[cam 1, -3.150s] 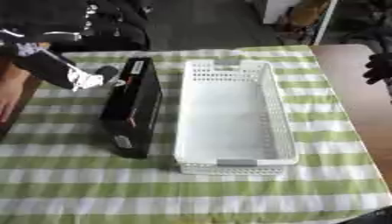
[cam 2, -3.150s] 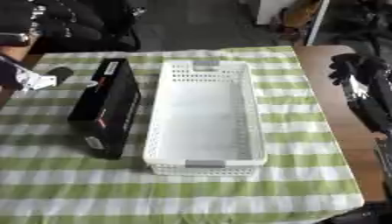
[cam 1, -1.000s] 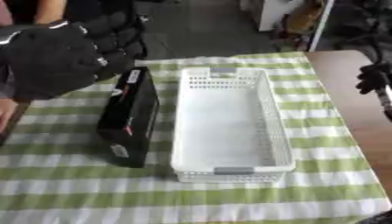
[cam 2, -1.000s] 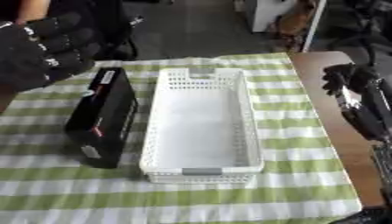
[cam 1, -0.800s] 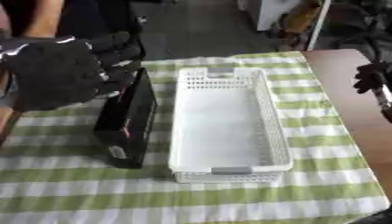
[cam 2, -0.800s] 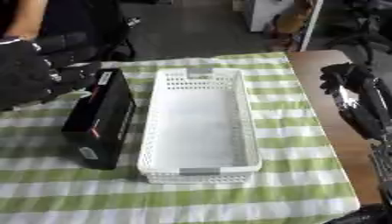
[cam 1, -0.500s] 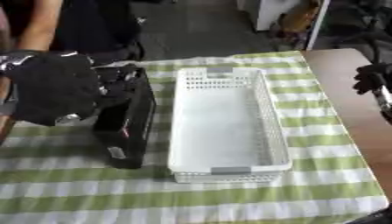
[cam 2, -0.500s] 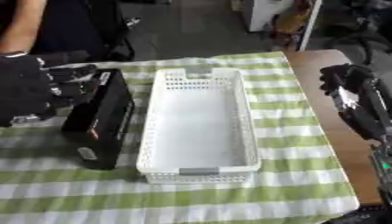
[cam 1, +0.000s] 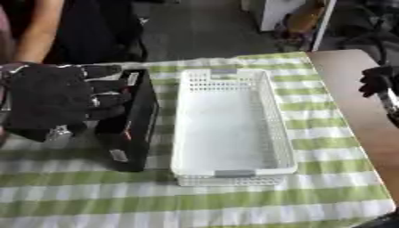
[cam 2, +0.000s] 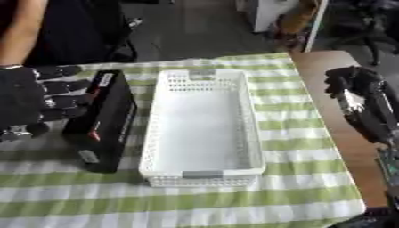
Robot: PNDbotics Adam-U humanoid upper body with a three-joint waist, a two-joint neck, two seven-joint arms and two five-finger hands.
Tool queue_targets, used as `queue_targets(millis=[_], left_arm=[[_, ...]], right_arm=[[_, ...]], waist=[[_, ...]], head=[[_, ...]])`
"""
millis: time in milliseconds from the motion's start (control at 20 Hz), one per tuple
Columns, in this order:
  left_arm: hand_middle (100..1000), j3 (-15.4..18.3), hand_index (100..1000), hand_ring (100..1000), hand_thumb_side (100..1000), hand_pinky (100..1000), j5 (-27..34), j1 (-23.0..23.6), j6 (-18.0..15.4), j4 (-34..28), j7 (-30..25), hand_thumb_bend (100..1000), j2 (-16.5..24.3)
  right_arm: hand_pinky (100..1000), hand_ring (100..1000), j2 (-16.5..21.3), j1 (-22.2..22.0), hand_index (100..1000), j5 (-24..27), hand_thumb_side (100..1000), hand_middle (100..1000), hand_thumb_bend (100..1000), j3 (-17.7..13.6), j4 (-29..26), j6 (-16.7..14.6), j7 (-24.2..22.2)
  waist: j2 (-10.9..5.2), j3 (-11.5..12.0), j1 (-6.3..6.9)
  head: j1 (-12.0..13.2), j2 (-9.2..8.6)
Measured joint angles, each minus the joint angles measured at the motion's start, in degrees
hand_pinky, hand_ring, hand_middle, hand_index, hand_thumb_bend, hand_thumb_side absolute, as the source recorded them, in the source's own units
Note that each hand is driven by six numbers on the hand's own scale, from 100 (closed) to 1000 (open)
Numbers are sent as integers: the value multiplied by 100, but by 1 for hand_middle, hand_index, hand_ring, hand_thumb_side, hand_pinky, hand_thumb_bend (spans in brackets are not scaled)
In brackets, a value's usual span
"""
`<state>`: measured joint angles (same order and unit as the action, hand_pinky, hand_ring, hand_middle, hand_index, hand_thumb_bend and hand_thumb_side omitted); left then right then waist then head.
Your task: Pick up objects on the table and place them in the box.
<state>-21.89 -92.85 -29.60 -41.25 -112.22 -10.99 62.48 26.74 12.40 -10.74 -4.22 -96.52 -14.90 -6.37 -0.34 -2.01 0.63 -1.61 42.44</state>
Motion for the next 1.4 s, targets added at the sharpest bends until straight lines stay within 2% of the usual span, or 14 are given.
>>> queue_targets(millis=[200, 250, 300, 350, 600, 750, 850, 1000, 1050, 1100, 1150, 1200, 1250, 1400], left_arm=[[951, 81, 1000, 1000, 840, 1000, -64, 80, 253, -2, 36, 1000, 29], [895, 84, 889, 962, 794, 1000, -38, 81, 294, -19, 130, 1000, 29], [782, 90, 531, 888, 605, 949, 20, 81, 324, -58, 297, 993, 29], [718, 103, 457, 836, 407, 899, 99, 75, 350, -98, 540, 918, 29], [589, 196, 447, 752, 361, 857, 394, 62, 476, -147, 1764, 919, 29], [243, 219, 436, 121, 290, 236, 387, 50, 520, -116, 2098, 936, 29], [215, 221, 424, 100, 205, 169, 377, 51, 556, -45, 2176, 918, 28], [212, 221, 421, 100, 187, 186, 346, 51, 607, 111, 2043, 896, 26], [246, 221, 435, 145, 203, 320, 348, 51, 613, 141, 1978, 892, 24], [219, 221, 423, 100, 184, 225, 361, 49, 619, 149, 1925, 899, 24], [814, 221, 1000, 845, 798, 892, 370, 48, 620, 149, 1877, 1000, 24], [814, 221, 1000, 845, 764, 892, 352, 44, 613, 141, 1805, 1000, 24], [1000, 223, 1000, 1000, 857, 1000, 303, 42, 602, 137, 1709, 1000, 24], [1000, 233, 1000, 1000, 884, 1000, 202, 32, 558, 68, 1511, 1000, 24]], right_arm=[[511, 548, 0, -1, 722, 0, 770, 575, 253, -2, 20, 0, -1], [511, 548, 0, -1, 722, 0, 770, 575, 253, -2, 20, -1, -2], [511, 548, 0, -1, 722, 0, 770, 575, 253, -2, 20, -2, -4], [511, 548, 0, -1, 722, 0, 770, 575, 253, -3, 21, -6, -8], [511, 548, 0, -1, 722, 0, 770, 575, 252, -4, 21, -1, -26], [511, 548, 0, -1, 722, 0, 770, 575, 253, -4, 21, 0, -43], [512, 548, 0, -1, 722, 0, 770, 575, 253, -4, 21, -1, -44], [512, 548, 0, -1, 722, 0, 770, 575, 255, -4, 21, -2, -45], [512, 548, 0, -1, 722, 0, 770, 575, 253, -4, 21, -3, -47], [512, 548, 0, -1, 722, 0, 770, 575, 254, -4, 21, -4, -48], [512, 547, 0, -1, 722, 0, 770, 574, 254, -4, 21, -5, -50], [512, 547, 0, -1, 722, 0, 770, 574, 255, -4, 21, -9, -54], [512, 547, 0, -1, 722, 0, 769, 574, 254, -4, 21, -11, -56], [512, 546, 0, -1, 722, 0, 769, 573, 254, -4, 21, -19, -65]], waist=[[0, 10, 0], [0, 14, 0], [0, 17, 0], [0, 17, 0], [0, 24, 0], [0, 24, 0], [0, 21, 0], [0, 17, 0], [0, 17, 0], [0, 17, 0], [0, 17, 0], [0, 17, 0], [0, 17, 0], [0, 17, 0]], head=[[-1, -45], [-1, -47], [-1, -48], [-1, -49], [-2, -70], [-7, -95], [-42, -95], [-43, -96], [-43, -96], [-44, -96], [-44, -96], [-44, -96], [-44, -96], [-45, -98]])
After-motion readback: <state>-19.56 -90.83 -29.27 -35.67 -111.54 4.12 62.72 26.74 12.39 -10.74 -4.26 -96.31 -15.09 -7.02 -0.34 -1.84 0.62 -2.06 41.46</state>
